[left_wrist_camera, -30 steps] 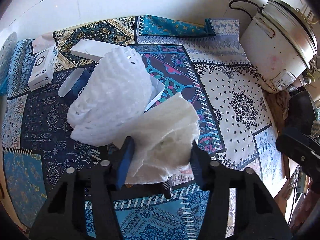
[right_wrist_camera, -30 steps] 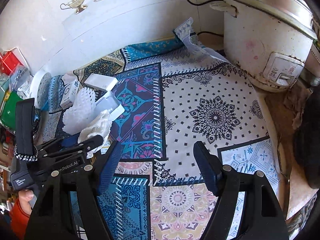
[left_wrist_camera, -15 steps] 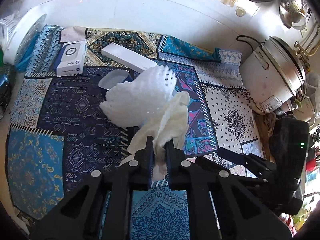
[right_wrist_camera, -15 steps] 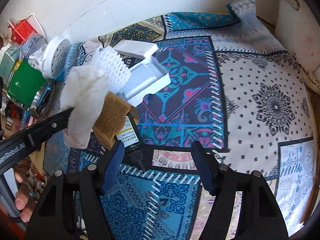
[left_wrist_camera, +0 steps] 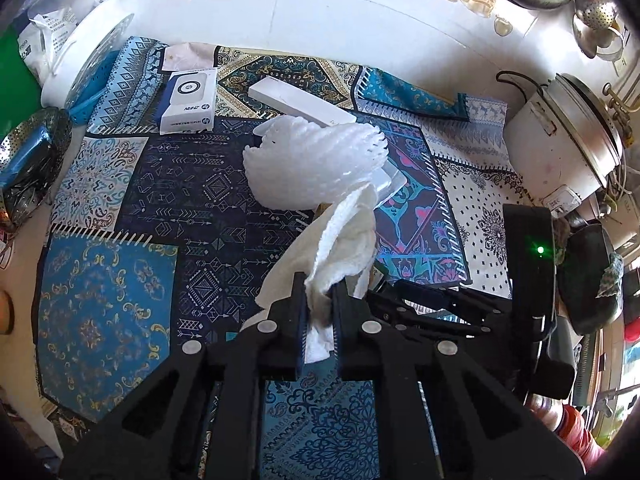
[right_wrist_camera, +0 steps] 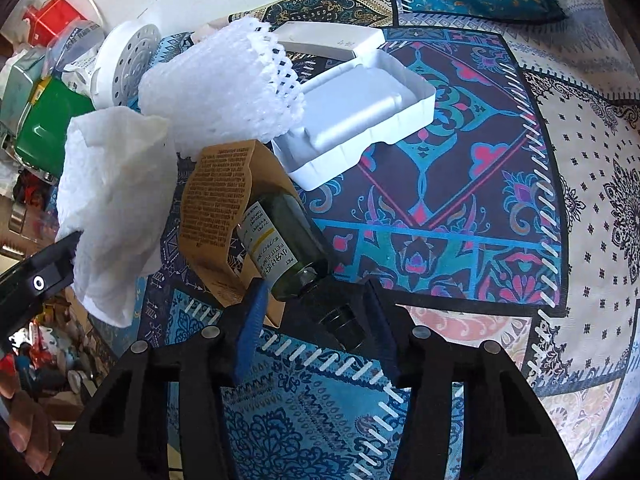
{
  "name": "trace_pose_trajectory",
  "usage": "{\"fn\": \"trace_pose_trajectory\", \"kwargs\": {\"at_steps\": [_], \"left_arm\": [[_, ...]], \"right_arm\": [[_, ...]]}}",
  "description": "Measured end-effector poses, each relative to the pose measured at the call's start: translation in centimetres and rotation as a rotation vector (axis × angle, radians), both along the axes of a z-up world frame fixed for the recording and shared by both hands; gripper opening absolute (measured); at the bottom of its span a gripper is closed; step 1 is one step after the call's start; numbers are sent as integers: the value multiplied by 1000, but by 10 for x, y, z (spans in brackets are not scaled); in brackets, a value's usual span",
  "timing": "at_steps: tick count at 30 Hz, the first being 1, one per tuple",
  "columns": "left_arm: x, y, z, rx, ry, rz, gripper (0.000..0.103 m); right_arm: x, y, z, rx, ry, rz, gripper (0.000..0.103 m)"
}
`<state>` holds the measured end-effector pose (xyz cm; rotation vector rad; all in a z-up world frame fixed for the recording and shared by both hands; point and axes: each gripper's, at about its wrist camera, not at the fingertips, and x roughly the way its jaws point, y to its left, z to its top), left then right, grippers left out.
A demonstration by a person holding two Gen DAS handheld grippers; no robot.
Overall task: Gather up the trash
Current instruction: 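Lift the tissue with the left tool while the right tool lifts the green bottle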
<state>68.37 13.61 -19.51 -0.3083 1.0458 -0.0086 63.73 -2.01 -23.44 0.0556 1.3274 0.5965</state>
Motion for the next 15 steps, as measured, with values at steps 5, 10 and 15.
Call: {"fn": "trace_pose_trajectory", "kwargs": {"at_steps": [5,10,15], "left_arm": [[-5,-4,4,21,-9,-11,10],[-10,-12,12,27,-28,-16,10],[-14,-30,20,30,-50,-11,10]], "right_arm": [[-6,-2,3,-18,-37,3,37],[-18,-23,6,-39,-28,1,20],[-29,-53,11,-65,-44,-25,20]]}}
